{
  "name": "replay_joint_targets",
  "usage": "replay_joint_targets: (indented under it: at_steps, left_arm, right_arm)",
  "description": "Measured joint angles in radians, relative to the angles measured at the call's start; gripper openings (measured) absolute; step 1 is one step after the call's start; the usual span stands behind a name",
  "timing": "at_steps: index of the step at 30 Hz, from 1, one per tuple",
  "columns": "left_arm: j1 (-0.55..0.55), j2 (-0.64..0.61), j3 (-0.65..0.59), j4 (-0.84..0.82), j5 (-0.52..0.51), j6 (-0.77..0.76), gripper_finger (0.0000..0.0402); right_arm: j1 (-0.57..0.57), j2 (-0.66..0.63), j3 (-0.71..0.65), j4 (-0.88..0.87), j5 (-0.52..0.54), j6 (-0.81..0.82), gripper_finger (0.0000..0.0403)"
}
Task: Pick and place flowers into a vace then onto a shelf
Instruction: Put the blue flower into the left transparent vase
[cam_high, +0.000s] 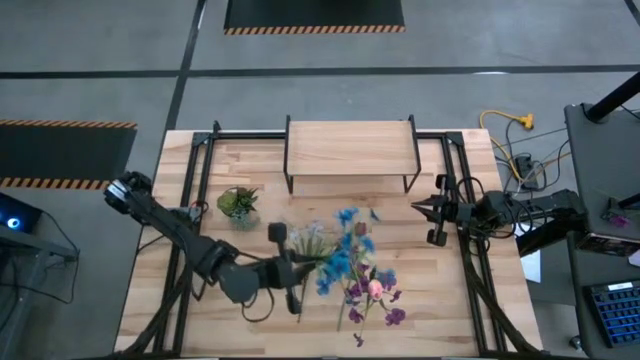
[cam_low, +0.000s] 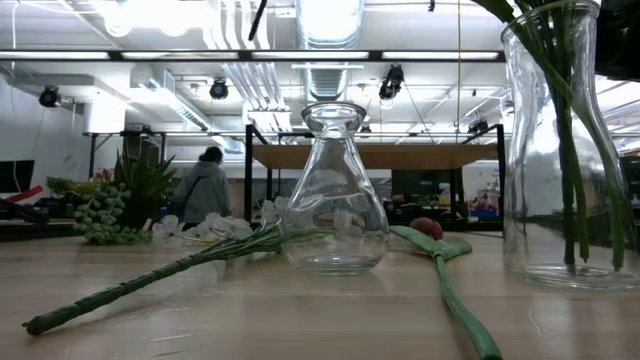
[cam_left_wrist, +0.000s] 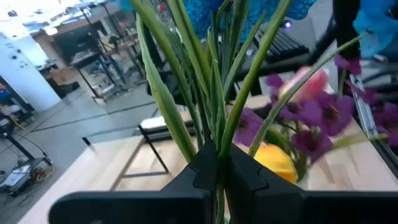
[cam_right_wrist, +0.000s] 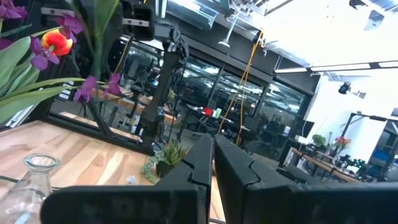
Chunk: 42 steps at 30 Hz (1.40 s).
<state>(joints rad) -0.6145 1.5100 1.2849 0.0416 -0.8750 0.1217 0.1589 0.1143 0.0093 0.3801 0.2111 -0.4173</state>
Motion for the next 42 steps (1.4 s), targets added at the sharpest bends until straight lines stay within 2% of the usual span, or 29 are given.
replay_joint_targets:
  at_steps: [4,8,10,14,20,25,33,42]
  left_arm:
    - [0.015,-0.038,-0.06,0.09,0.04,0.062,0.0]
    - [0.027,-0.061,-0.204,0.396,0.201,0.251,0.0]
    - [0.026,-0.08,-0.293,0.556,0.234,0.3,0.0]
    - [0.026,-0.108,-0.462,0.826,0.249,0.278,0.0]
    - [0.026,-0.104,-0.612,1.036,0.274,0.168,0.0]
    - [0.029,-0.069,-0.639,1.107,0.282,0.165,0.0]
    - [0.054,0.016,-0.565,1.11,0.283,0.169,0.0]
    - [0.065,0.053,-0.564,1.101,0.271,0.03,0.0]
  right_arm:
    - [0.0,0.0,0.0,-0.005,0.0,0.022,0.0009]
    - [0.0,0.0,0.0,-0.006,0.0,0.024,0.0009]
    - [0.0,0.0,0.0,-0.006,0.0,0.025,0.0009]
    - [0.0,0.0,0.0,-0.006,0.0,0.025,0.0009]
    - [0.0,0.0,0.0,-0.006,0.0,0.024,0.0009]
    - [0.0,0.0,0.0,-0.006,0.0,0.022,0.0009]
    - [0.0,0.0,0.0,-0.008,0.0,0.024,0.0009]
    - [0.0,0.0,0.0,-0.01,0.0,0.025,0.0009]
